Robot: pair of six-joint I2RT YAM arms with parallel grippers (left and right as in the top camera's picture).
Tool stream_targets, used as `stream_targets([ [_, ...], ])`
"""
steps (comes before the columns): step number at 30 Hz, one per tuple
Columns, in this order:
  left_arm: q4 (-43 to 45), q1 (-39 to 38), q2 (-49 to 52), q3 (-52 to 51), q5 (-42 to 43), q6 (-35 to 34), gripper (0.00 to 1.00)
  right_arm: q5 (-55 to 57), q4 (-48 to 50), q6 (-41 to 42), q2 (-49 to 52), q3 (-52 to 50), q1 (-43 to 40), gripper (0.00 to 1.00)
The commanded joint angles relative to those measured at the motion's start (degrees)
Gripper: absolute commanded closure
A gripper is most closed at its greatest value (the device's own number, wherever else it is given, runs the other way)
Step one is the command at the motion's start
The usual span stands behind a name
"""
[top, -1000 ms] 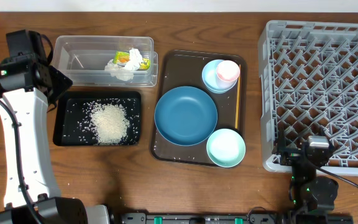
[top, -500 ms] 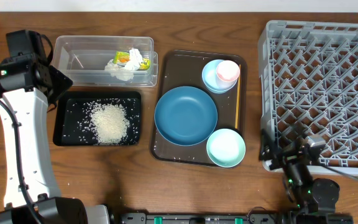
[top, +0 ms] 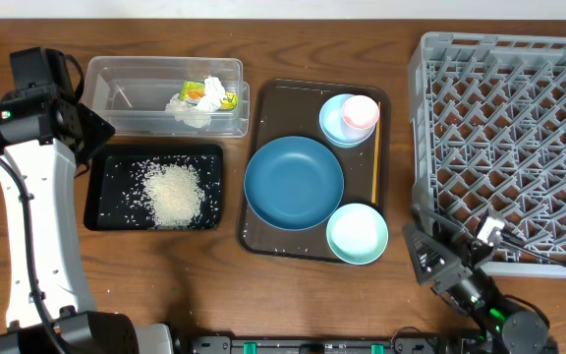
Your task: Sort waste into correct bins and load items into the dishwasher rack
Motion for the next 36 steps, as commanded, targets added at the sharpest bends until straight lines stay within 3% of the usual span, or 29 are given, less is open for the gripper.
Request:
stream_targets([
  [1,-0.2,0.2,0.1,0.2,-0.1,-0.5,0.06,-2.5,-0.3,2.8,0.1,3.2,-0.4,0.01],
  [7,-0.2,0.2,0.1,0.2,-0.1,-0.5,0.07,-5.1,-6.0,-3.9,5.4,12.2,-0.4,0.01],
  [11,-0.2,0.2,0.1,0.2,-0.1,-0.5,0.06,-8.5,-17.6,-14.8,14.7,21.8,-0.3,0.01],
  [16,-0.2,0.2,0.1,0.2,-0.1,-0.5,0.07,-10.2,-34.3,-34.7,29.9,36.4,1.4,0.01],
  [18,-0.2,0.2,0.1,0.2,-0.1,-0.5,0.06,-6.3,-45.0,-44.0,35.7,43.4,3.9,0.01],
  [21,-0.2,0.2,0.1,0.2,-0.1,-0.5,0.07,12.5,-60.3,-51.9,42.9,53.2,10.6,0.01],
  [24,-0.2,0.2,0.1,0.2,-0.1,-0.5,0.06,32.3,-69.4,-53.9,49.0,60.0,20.4,0.01],
  [26,-0.2,0.2,0.1,0.2,-0.1,-0.5,0.07,38.3,-72.6,-53.9,52.3,62.7,26.9,0.01],
  [30,-0.2,0.2,0.1,0.2,-0.1,-0.5,0.07,44.4,-72.7,-50.6,59.5,64.0,39.3,0.01],
  [36,-0.2,0.2,0.1,0.2,-0.1,-0.5,0.07,51.4,-73.4,-47.3,72.7,64.0,48.0,0.01],
])
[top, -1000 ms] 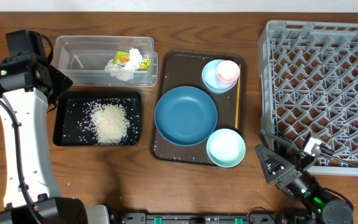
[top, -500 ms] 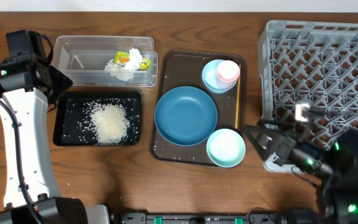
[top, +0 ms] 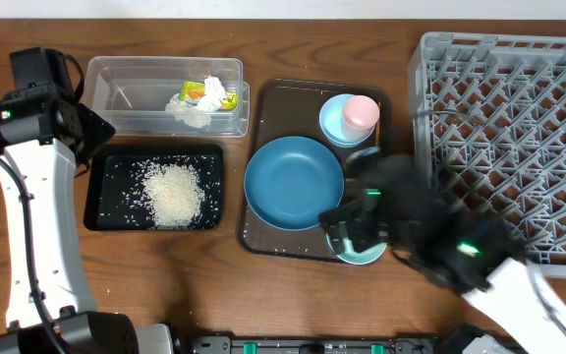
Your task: Sort waste into correct bins and load items into the dishwasher rack
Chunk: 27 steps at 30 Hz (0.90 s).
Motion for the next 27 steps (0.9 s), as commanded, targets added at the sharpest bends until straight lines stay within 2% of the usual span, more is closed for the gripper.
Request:
stream_targets([
  [1,-0.2,0.2,0.1,0.2,-0.1,-0.5,0.07,6.7,-0.4,1.5,6.6,0.7,2.7,0.01],
  [7,-0.2,0.2,0.1,0.2,-0.1,-0.5,0.07,5.8,-4.9,1.5,16.7,0.7,3.0,0.01],
  [12,-0.2,0.2,0.1,0.2,-0.1,-0.5,0.07,0.9,-6.7,1.5,20.5,0.7,3.3,0.01],
  [18,-0.2,0.2,0.1,0.2,-0.1,-0.5,0.07,-1.5,-3.8,1.6,22.9,0.6,4.4,0.16],
  [24,-0.2,0.2,0.1,0.2,-0.1,-0.5,0.07,-0.4,-1.3,3.9,26.9,-0.5,5.7,0.23],
  [27,-0.2,0.2,0.1,0.2,-0.1,-0.5,0.07,-0.1,-0.4,4.8,28.7,-0.5,5.8,0.23],
])
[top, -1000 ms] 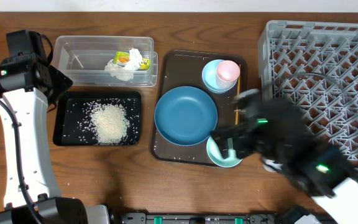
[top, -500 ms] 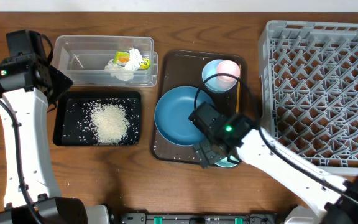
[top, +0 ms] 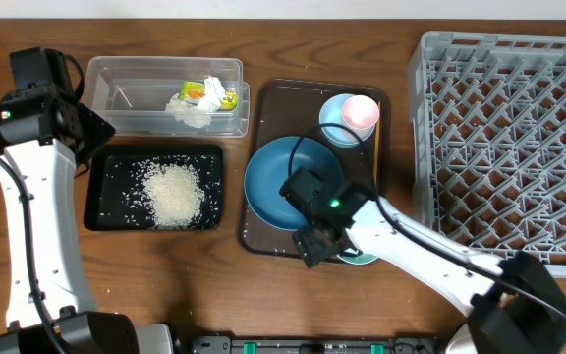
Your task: Sort waste into correct bins and load items into the dishwasher rack
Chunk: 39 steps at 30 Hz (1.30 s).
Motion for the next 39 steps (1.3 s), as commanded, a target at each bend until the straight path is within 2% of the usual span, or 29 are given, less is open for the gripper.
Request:
stream_targets([
  [1,-0.2,0.2,0.1,0.2,-0.1,-0.5,0.06,0.5,0.8,2.2,2.0,-0.5,0.4,0.24],
  [7,-0.2,0.2,0.1,0.2,-0.1,-0.5,0.07,1.8,0.8,3.7,4.6,-0.5,0.5,0.38],
  [11,-0.2,0.2,0.1,0.2,-0.1,-0.5,0.06,2.0,0.6,4.0,5.0,-0.5,0.5,0.55],
  [14,-0.2,0.2,0.1,0.2,-0.1,-0.5,0.06,2.0,0.0,4.0,4.9,-0.5,0.5,0.6],
  [17,-0.2,0.2,0.1,0.2,-0.1,-0.5,0.06,2.0,-1.0,4.0,4.9,-0.5,0.5,0.73],
  [18,-0.2,0.2,0.1,0.2,-0.1,-0.5,0.06,2.0,-1.3,4.0,4.9,-0.5,0.5,0.81],
  [20,-0.2,0.2,0.1,0.2,-0.1,-0.5,0.06,2.0,-1.6,4.3,4.9,-0.5,0.5,0.87],
  [23,-0.2,0.2,0.1,0.2,-0.1,-0.5,0.06,1.9,-1.8,4.4,4.9,-0.2,0.5,0.89],
  [26,-0.2,0.2,0.1,0.2,-0.1,-0.5,0.06,1.8,-3.1,4.4,4.6,0.5,0.5,0.99],
  [33,-0.2,0.2,0.1,0.2,-0.1,-0.5,0.06,1.8,-6.3,4.4,1.1,4.2,0.5,0.99],
  [39,-0.2,0.2,0.1,0.2,-0.1,-0.5,0.06,1.8,-8.9,1.5,-7.3,7.8,-1.7,0.99],
])
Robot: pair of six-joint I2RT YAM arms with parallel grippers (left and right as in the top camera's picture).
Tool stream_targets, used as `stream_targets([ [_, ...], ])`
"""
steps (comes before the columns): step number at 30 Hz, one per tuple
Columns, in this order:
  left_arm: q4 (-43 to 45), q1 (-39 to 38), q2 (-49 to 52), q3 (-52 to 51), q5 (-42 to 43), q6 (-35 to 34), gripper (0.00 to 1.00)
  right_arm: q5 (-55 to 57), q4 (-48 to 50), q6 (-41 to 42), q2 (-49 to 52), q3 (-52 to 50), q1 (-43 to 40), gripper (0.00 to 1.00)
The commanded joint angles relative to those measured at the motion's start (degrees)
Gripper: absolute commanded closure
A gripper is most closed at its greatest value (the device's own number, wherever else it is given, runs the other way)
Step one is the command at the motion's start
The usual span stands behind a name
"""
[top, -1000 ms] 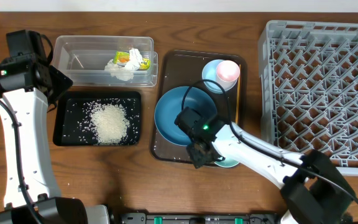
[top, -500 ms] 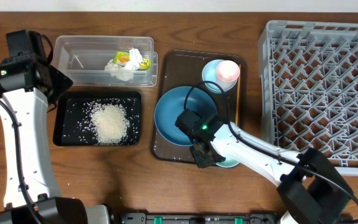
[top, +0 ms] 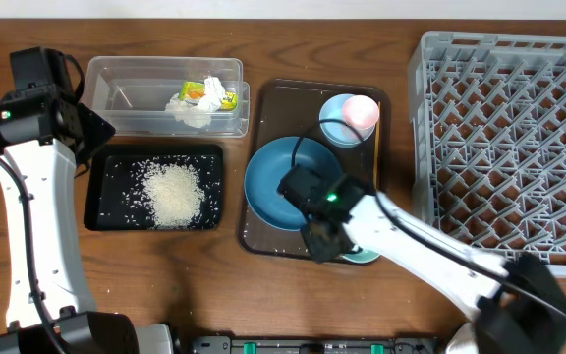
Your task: Sort waste into correct bins and load items into the dishwasher rack
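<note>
On the brown tray (top: 263,98) lie a large blue plate (top: 275,167), a pink cup (top: 361,111) standing in a light blue bowl (top: 330,120), a thin yellow stick (top: 375,162) and a mint bowl (top: 364,258). My right arm covers most of the mint bowl. My right gripper (top: 318,231) hangs over the plate's near right edge next to that bowl, and its fingers are hidden under the wrist. My left gripper (top: 91,128) sits at the far left, between the clear bin and the black tray, with its jaws not visible.
A clear bin (top: 136,93) at the back left holds crumpled wrappers (top: 202,98). In front of it, a black tray (top: 155,187) holds loose rice. The grey dishwasher rack (top: 509,138) fills the right side. My right forearm crosses the table in front of the rack.
My right wrist has shifted slightly over the seam between the blue plate and the mint bowl. The dishes and my left arm have not moved.
My right arm was first folded at the rack's near corner, with the mint bowl in full view. It then appeared blurred over that bowl. After that it stretched across the tray to the plate's near edge, where it still hovers. My left arm stayed put throughout.
</note>
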Motion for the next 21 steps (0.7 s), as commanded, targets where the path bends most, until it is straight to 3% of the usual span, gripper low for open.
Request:
stream_targets([
  [1,-0.2,0.2,0.1,0.2,-0.1,-0.5,0.06,0.4,-1.2,-2.7,-7.1,3.6,-2.1,0.99],
  [6,-0.2,0.2,0.1,0.2,-0.1,-0.5,0.06,0.4,-2.0,-8.0,-17.3,4.0,-9.6,0.99],
  [12,-0.2,0.2,0.1,0.2,-0.1,-0.5,0.06,-0.4,3.4,-13.6,-25.3,4.0,-27.9,0.99],
  [21,-0.2,0.2,0.1,0.2,-0.1,-0.5,0.06,-22.4,24.0,-17.4,-23.5,3.2,-53.7,0.99],
])
